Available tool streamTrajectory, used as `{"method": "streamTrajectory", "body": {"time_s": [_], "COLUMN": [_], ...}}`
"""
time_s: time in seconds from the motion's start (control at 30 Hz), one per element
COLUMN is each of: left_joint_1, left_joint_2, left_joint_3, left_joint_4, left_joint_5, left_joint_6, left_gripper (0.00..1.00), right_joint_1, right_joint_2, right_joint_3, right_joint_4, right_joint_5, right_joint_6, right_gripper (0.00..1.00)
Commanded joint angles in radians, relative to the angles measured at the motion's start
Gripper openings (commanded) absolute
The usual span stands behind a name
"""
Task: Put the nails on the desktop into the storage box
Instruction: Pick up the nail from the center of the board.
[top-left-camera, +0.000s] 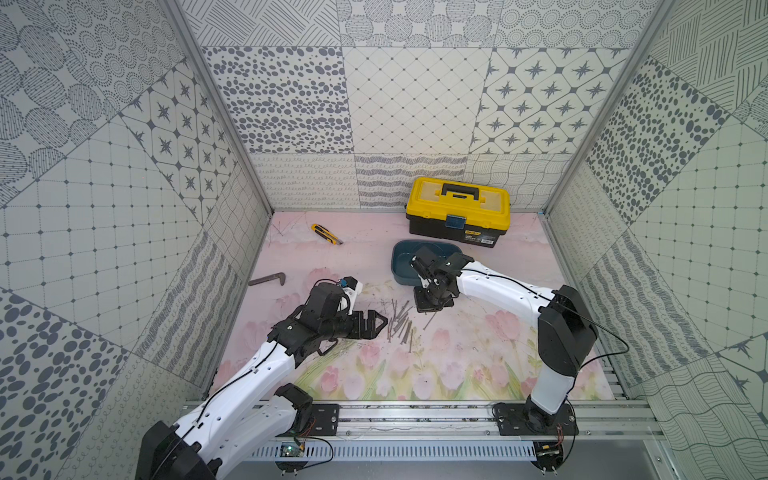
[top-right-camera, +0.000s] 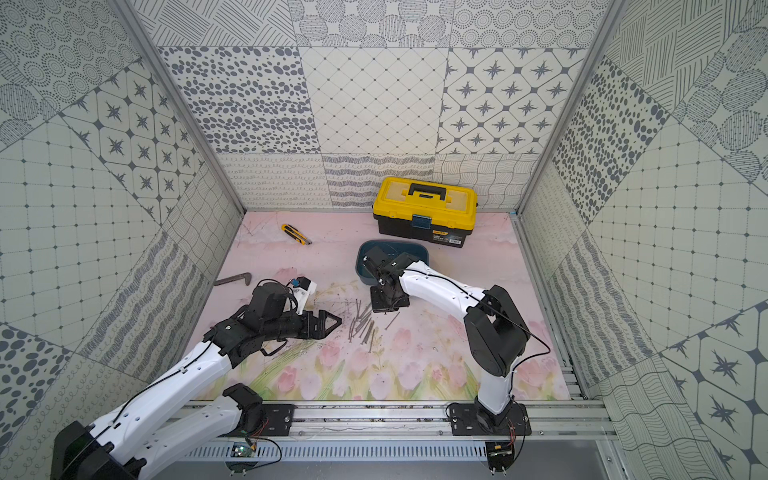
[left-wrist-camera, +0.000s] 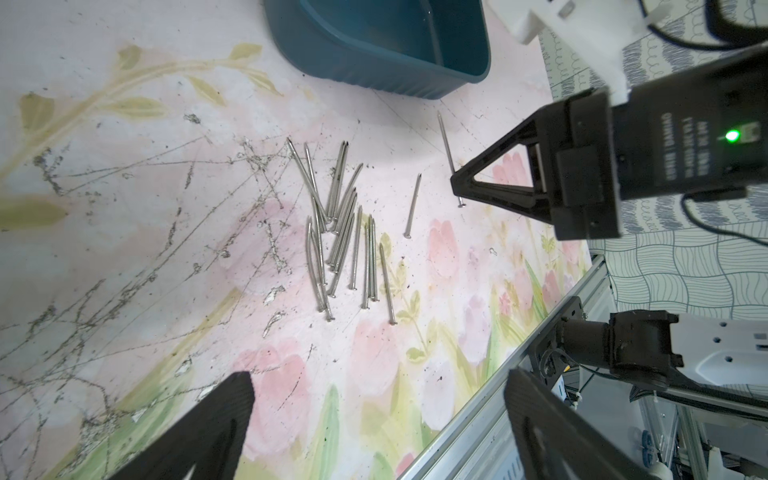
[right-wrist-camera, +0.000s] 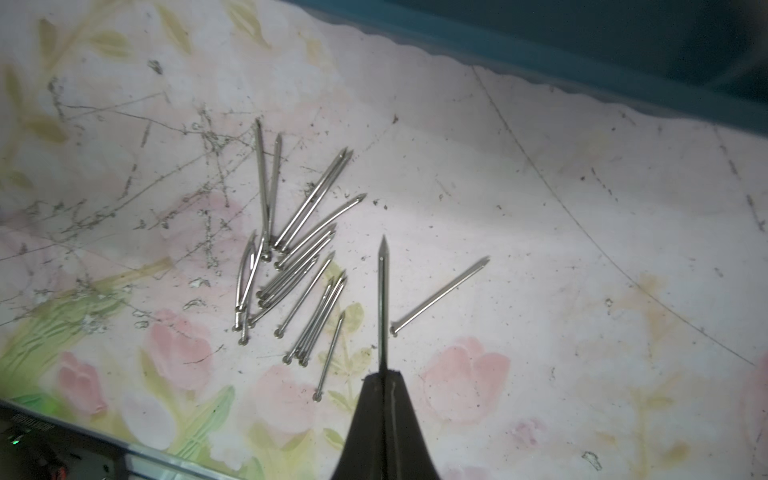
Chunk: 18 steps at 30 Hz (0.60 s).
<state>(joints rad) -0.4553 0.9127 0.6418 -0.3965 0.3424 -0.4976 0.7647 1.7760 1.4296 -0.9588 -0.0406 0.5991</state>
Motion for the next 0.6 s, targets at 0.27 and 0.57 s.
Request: {"method": "streamTrajectory", "body": {"time_s": [0.27, 0.57], "left_joint_1": [-0.001, 0.001], "left_joint_2": [0.123, 0.239], "left_joint_3": [0.031, 0.119], "left_joint_4": [0.312, 0.470], "left_joint_5": [0.163, 0.298], "left_joint_6": [-0.160, -0.305], "left_gripper": [0.99, 0.99], "right_joint_1": [-0.140, -0.201], "right_joint_2": [-0.195, -0.256], "right_joint_3": [0.086, 0.087], "right_joint_4": [0.001, 0.033], "right_joint_5": [-0.220, -0.371], "right_joint_6": [0.022, -0.054], "right_gripper": [0.00, 0.00]}}
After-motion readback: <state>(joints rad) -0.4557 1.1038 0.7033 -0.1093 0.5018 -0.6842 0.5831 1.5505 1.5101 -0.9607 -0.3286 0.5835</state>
